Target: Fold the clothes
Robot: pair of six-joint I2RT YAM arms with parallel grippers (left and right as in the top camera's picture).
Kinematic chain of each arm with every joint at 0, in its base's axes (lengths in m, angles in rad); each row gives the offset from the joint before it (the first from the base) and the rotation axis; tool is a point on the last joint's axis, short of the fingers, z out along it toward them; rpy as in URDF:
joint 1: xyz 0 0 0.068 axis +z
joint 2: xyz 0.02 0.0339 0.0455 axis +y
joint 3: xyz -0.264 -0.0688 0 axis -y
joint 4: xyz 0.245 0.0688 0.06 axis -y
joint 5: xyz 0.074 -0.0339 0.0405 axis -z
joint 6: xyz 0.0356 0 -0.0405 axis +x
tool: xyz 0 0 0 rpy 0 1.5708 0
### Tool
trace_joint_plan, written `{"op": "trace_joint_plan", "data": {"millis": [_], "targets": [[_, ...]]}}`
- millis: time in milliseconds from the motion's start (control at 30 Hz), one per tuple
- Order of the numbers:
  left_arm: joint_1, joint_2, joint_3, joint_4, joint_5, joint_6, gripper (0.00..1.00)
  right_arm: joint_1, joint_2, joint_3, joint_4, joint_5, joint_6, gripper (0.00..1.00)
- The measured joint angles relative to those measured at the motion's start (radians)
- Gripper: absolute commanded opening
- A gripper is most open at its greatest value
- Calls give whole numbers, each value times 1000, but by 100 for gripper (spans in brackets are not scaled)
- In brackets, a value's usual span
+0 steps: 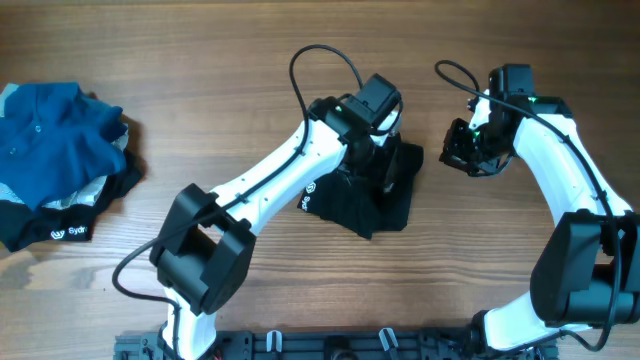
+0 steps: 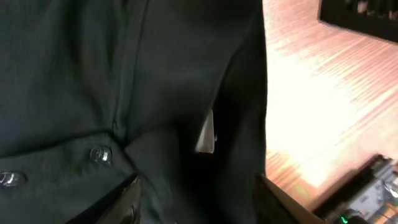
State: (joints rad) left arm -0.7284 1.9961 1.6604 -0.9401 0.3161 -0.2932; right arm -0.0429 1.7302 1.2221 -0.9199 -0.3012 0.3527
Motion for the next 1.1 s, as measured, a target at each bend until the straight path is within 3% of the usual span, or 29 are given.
{"op": "trace_joint_plan", "data": {"millis": [67, 133, 233, 267, 367, 500, 600, 667, 733, 867, 900, 1100], "targets": [[32, -16, 56, -36, 8, -1, 37, 0, 0, 0, -2, 0, 0, 21], [80, -43, 81, -71, -17, 3, 31, -2, 0, 0, -1, -42, -50, 33], [166, -50, 84, -152, -63, 11, 20, 9, 0, 1, -65, -285, -280, 18], [177, -50, 83, -165, -66, 14, 17, 22, 0, 1, -90, -324, -319, 9], [247, -42, 77, -172, -78, 30, 17, 140, -1, -6, -66, -408, -384, 4], [305, -32, 70, -179, -84, 52, 31, 313, 3, -119, 37, -280, -288, 4], [329, -32, 69, -187, -79, 87, 45, 281, 27, -220, 79, -108, -76, 4], [332, -32, 69, -182, -75, 117, 55, 223, 37, -248, 89, -62, -8, 5], [333, -32, 68, -182, -61, 139, 64, 185, 37, -240, 87, -115, -72, 11], [366, -31, 66, -162, 36, 199, 81, 177, -27, -217, 114, -378, -265, 7], [380, -24, 66, -158, 53, 206, 81, 177, -55, -215, 120, -406, -277, 6], [456, 98, 65, -112, 309, 267, 89, 178, -95, -220, 333, -418, -108, 6]]}}
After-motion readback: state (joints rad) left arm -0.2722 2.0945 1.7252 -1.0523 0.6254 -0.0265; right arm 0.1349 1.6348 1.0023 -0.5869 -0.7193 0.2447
